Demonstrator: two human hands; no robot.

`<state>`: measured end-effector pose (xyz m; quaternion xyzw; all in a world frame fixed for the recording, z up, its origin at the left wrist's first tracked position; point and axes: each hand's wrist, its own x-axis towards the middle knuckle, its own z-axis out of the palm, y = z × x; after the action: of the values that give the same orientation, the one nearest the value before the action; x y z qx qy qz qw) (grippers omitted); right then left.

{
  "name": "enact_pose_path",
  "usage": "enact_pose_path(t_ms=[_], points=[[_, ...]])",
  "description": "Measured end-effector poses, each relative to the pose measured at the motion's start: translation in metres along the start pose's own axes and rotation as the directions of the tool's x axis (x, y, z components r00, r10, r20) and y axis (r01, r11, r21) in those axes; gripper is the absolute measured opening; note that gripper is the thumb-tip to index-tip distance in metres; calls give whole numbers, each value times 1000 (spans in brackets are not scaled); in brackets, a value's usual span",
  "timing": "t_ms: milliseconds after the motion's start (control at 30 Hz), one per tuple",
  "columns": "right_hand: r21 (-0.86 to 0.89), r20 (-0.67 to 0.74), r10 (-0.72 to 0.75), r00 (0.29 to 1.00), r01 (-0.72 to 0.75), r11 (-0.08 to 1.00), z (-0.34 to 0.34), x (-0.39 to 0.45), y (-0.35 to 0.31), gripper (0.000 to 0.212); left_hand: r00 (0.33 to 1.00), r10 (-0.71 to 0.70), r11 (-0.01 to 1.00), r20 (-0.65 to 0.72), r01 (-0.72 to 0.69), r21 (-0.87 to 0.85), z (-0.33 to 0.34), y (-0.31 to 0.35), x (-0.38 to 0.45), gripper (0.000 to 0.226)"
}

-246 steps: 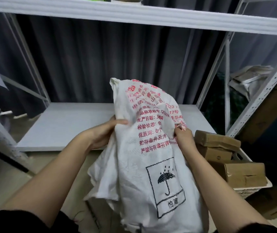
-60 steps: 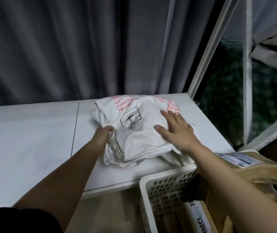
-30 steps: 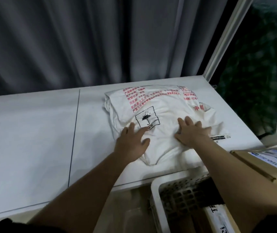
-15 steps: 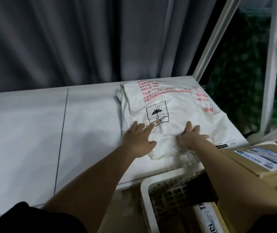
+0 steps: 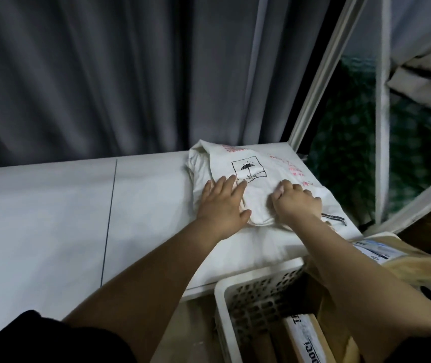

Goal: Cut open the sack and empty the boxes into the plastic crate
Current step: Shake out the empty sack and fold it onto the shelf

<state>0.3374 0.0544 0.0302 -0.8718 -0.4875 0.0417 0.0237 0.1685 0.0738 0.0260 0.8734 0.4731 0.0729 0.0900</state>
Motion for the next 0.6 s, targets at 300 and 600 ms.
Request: enact_pose_path(t_ms=[300,600], points=[[47,-65,-110,992,114,992,-25,-27,-9,44,998,-11,999,-55,9,-36,-25,6,-23,62],[-20,-89,-262,961,261,965,-54,-109,-24,42,985,-164,986,-52,164,-2,-73,-19,-116,44]])
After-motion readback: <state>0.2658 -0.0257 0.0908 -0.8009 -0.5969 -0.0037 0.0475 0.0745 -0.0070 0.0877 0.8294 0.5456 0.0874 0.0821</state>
